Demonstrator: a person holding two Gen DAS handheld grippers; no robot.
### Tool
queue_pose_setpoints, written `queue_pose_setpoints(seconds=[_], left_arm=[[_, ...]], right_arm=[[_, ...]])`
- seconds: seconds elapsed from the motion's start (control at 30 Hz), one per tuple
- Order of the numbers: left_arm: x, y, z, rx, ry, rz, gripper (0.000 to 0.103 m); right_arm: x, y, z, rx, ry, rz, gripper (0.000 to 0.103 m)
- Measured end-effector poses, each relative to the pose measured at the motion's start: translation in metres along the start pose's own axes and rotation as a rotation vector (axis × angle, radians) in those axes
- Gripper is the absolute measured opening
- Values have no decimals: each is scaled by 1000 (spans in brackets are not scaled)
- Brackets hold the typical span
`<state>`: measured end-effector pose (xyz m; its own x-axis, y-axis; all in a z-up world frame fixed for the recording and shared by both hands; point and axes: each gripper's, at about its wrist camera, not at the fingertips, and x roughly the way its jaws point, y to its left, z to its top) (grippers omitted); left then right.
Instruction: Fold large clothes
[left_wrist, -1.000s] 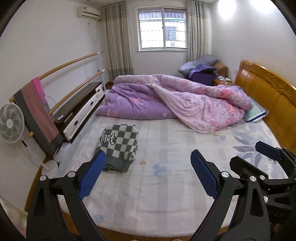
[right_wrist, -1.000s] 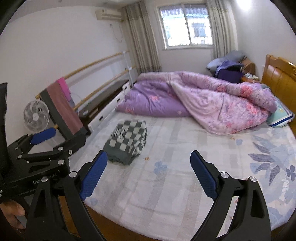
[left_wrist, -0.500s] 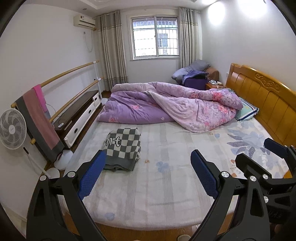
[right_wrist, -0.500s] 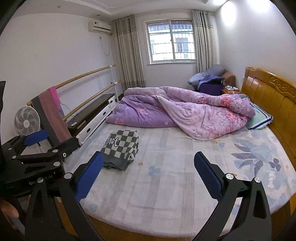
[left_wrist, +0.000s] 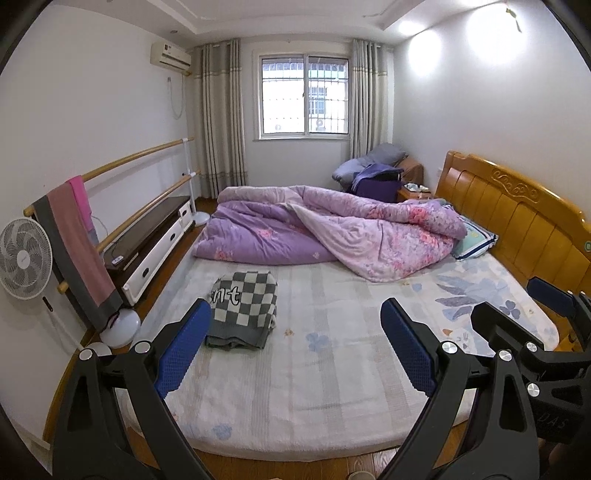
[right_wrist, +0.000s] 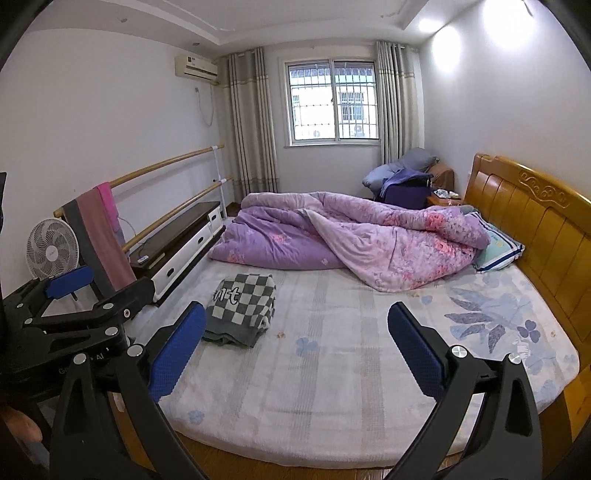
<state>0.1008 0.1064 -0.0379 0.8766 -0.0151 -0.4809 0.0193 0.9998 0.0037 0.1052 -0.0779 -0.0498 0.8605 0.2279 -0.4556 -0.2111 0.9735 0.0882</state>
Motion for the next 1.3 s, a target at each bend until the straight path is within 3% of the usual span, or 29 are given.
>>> queue_pose_setpoints(seconds=[0.5, 1.3], left_arm=[[-16, 5, 7, 0, -16, -33, 93], [-1, 3, 19, 11, 1, -49, 93]], right_arm=[[-11, -1, 4, 5, -9, -20, 95], [-3, -8, 6, 20, 12, -33, 95]])
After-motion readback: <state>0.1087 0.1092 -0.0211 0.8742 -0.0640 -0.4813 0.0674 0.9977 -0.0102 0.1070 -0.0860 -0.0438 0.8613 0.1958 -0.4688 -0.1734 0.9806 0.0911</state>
